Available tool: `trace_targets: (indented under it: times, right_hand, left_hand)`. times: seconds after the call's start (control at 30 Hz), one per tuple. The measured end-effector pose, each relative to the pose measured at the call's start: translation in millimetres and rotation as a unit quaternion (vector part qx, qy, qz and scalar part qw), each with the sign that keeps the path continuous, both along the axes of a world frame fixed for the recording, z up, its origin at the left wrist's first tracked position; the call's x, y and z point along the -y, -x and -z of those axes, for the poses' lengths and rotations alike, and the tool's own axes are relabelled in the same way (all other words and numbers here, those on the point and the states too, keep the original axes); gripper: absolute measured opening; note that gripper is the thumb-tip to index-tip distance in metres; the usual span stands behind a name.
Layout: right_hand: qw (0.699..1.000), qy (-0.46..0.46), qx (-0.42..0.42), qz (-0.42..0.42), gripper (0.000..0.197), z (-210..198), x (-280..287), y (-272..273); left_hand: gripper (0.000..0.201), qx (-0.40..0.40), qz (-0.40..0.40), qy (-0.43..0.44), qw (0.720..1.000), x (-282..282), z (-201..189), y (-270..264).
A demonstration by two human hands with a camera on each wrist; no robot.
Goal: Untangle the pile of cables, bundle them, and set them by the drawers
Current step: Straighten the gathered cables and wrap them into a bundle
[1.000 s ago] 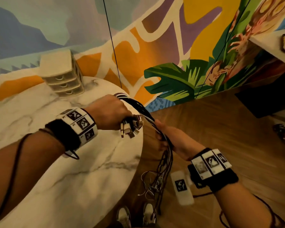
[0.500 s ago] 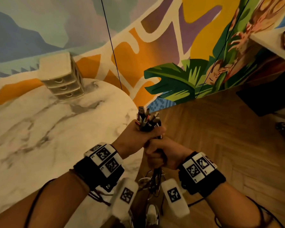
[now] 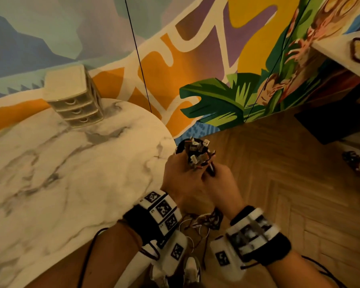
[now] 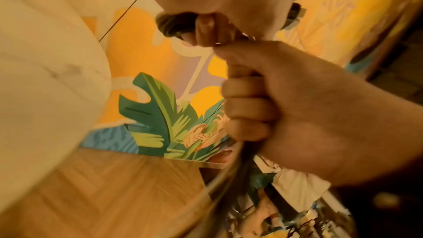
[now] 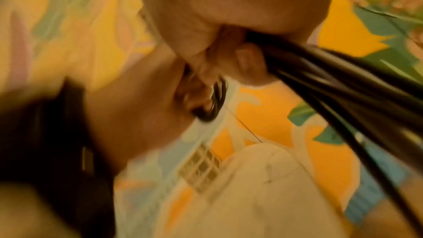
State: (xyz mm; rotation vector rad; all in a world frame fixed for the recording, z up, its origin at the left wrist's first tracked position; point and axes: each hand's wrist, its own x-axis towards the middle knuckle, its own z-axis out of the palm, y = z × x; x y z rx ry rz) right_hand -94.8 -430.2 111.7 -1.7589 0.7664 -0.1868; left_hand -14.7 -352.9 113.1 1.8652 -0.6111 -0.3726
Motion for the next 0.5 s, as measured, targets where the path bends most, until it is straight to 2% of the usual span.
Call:
trace_targets:
  times: [0.03,0.07,0.13,0.2,0.23,0.3,0.37,0.43,0.47,0.5]
  right_hand:
    - [0.993,-0.117,-0.003,0.014,0.044,-7,9,2]
    - [0.969,-0.245,0.004,0.02,0.049,-15,18,5]
    - [0.899,-0.436,0.042,-0.018,0.043,-21,31,9]
    - [0.825,-0.545,0.087,-0.12,0.025,-23,29,9]
    - [0.789,-0.581,0.109,-0.168,0.023,-22,26,7]
    - [0.742,-0.611,0.118,-0.249,0.035,-20,19,2]
    - [0.725,-0.607,0.1,-0.31,0.037,-17,14,-2]
    - [0.727,-0.602,0.078,-0.322,0.038,-18,11,-4]
    - [0.741,-0.594,0.067,-0.306,0.038,-21,11,-6]
    - [0.77,-0.574,0.05,-0.274,0.037,-24,10,-9]
  left_hand:
    - [0.024,0.024,0.024,0.004,0.999,-5,4,-5]
    - [0.024,0.033,0.048,0.017,0.998,-11,5,-10]
    - [0.022,-0.005,0.101,0.061,0.993,-18,2,-13]
    - [0.024,-0.069,0.144,0.102,0.982,-19,-4,-10]
    - [0.033,-0.1,0.146,0.114,0.978,-19,-8,-8]
    - [0.055,-0.153,0.149,0.112,0.971,-18,-13,-8]
    - [0.063,-0.183,0.205,0.081,0.958,-18,-21,-11]
    - [0.057,-0.204,0.225,0.064,0.95,-19,-31,-13]
    - [0.049,-0.208,0.198,0.063,0.956,-17,-35,-14]
    - [0.038,-0.207,0.161,0.063,0.963,-16,-37,-15]
